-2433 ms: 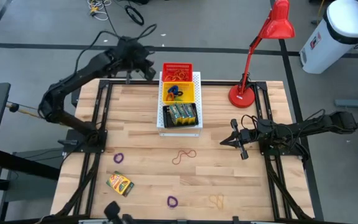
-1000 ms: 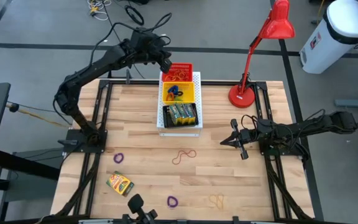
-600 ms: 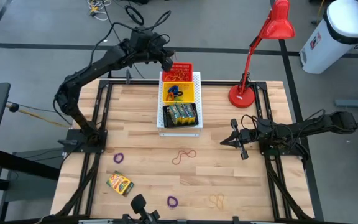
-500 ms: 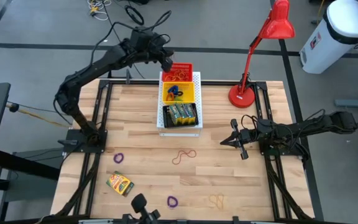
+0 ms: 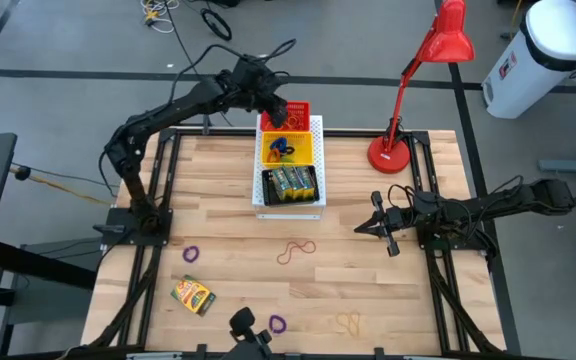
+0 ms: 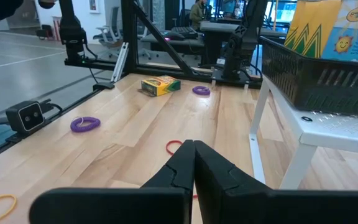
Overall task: Pick & Place Office Desk Supplies
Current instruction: Put the red rubber band into the red bin on the shelf, then put the voilet spring keychain into the yellow bin on the shelf
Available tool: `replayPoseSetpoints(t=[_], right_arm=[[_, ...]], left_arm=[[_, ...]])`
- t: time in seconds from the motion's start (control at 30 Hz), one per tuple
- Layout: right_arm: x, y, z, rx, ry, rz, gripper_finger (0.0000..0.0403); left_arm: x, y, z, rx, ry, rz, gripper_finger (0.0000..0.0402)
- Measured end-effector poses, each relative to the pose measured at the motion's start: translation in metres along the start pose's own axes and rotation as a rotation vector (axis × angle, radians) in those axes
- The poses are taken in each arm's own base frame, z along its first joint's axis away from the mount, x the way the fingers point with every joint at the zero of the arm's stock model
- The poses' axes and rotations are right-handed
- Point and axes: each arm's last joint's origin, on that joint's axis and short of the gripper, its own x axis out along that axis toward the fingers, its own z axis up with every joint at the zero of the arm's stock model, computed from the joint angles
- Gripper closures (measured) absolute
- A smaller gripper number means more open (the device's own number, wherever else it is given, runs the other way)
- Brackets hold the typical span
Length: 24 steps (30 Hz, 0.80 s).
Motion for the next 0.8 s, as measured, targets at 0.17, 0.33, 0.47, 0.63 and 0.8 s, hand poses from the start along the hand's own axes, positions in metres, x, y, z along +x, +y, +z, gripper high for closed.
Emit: replayPoseSetpoints(t=[0.17,0.33,0.47,0.63,0.8], right_arm=[[0.0,0.0,0.0,0.002,0.0,0.0,0.039],[0.0,0.0,0.0,0.0,0.0,0.0,0.039],[0.0,0.0,0.0,0.001,0.0,0.0,0.039],[0.0,0.0,0.0,0.0,0.0,0.0,0.039],[0.0,0.0,0.0,0.0,0.0,0.0,0.039]], left_arm=[[-0.003,-0.001,0.001,-0.003,-0.002,-0.005,0.0322],[-0.021,-0.001,0.006,-0.015,-0.027,0.003,0.0283],[-0.042,-0.003,0.002,0.051,0.034,0.016,0.0262],[-0.069,-0.017,-0.016,0.191,0.24,0.04,0.0279],[-0.081,-0.044,-0.028,0.285,0.347,0.011,0.0323]])
